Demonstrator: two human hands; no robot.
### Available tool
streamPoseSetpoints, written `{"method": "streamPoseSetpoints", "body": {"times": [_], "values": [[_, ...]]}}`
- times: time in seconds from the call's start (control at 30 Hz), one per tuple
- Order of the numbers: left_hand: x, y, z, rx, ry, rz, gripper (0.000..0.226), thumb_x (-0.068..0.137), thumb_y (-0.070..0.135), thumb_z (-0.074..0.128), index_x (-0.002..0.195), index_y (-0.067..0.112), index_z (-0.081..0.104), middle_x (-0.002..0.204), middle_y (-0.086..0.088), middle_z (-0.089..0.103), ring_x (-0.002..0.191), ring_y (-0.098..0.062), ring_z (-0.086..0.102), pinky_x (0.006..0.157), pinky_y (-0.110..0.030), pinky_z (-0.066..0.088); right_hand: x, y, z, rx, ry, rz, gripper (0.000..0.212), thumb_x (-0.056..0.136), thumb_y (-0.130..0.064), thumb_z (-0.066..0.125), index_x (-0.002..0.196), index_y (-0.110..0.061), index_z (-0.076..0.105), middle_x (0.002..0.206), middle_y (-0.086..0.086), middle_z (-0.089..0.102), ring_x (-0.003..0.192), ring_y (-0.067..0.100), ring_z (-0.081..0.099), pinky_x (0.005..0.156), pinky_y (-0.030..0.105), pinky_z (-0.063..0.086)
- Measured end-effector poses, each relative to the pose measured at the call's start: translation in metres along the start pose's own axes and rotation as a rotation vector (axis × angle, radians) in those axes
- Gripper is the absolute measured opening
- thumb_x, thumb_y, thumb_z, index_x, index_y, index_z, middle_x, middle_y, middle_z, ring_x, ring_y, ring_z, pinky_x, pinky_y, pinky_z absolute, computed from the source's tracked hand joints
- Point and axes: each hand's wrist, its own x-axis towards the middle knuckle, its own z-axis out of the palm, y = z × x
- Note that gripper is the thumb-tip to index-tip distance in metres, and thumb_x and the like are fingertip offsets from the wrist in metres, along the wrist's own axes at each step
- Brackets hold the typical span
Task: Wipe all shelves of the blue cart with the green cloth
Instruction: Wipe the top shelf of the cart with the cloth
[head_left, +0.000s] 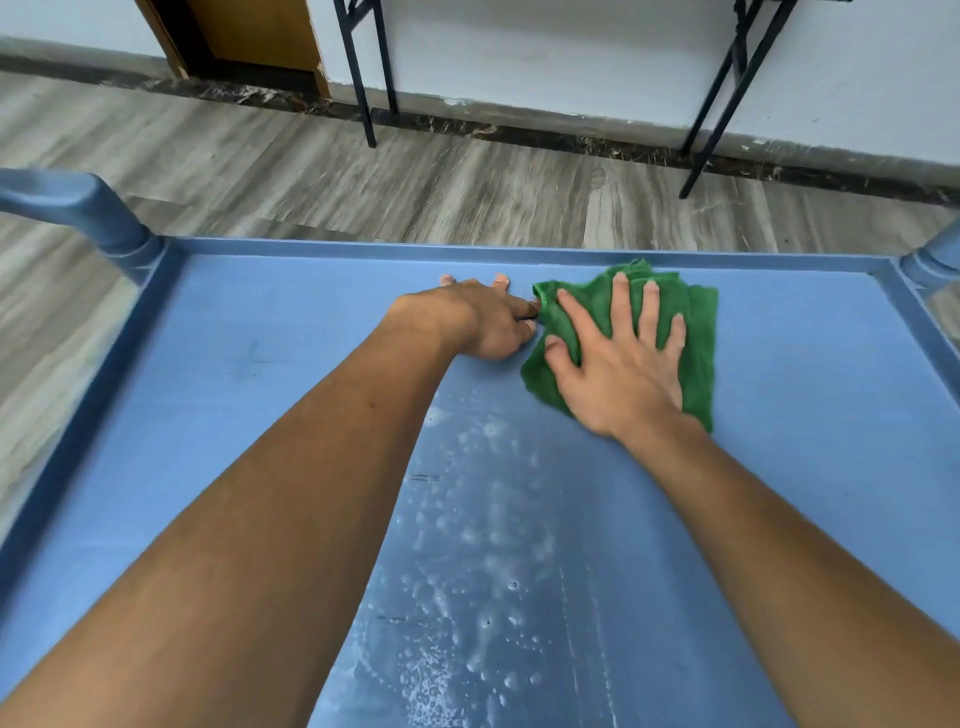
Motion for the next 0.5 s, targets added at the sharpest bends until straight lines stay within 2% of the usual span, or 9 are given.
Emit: {"method": "streamPoseSetpoints", "body": {"times": [0.23,0.33,0.5], "values": [[-0.014,-0.029,0.001,-0.049,0.056,0.043,0.051,0.099,0.056,0.027,0.149,0.047,0.021,0.162,0.008,0.006,0.147,-0.029,0.007,0.117,-0.043,0.007,0.027,-0.006,-0.004,0.002,-0.020,0.004,0.066,0.092,-0.069,0.014,0.156,-0.055,0.009,0.170,0.010,-0.015,0.155,0.037,-0.019,0.120,0.066,-0.008],[-0.024,-0.045,0.001,0.009,0.045,-0.029,0.053,0.099,0.058,0.025,0.150,0.048,0.016,0.163,0.006,0.001,0.147,-0.034,0.005,0.118,-0.049,0.003,0.027,-0.005,-0.004,-0.005,-0.026,-0.007,0.067,0.091,-0.071,0.012,0.156,-0.055,0.007,0.170,0.010,-0.016,0.154,0.037,-0.020,0.120,0.066,-0.009],[-0.030,-0.054,0.008,-0.050,0.023,-0.065,0.050,0.099,0.058,0.023,0.148,0.052,0.015,0.162,0.011,-0.003,0.148,-0.030,0.004,0.116,-0.045,0.001,0.008,-0.003,-0.003,-0.014,-0.025,-0.020,0.067,0.093,-0.073,0.011,0.157,-0.054,0.006,0.170,0.009,-0.016,0.154,0.035,-0.022,0.121,0.064,-0.008]]}}
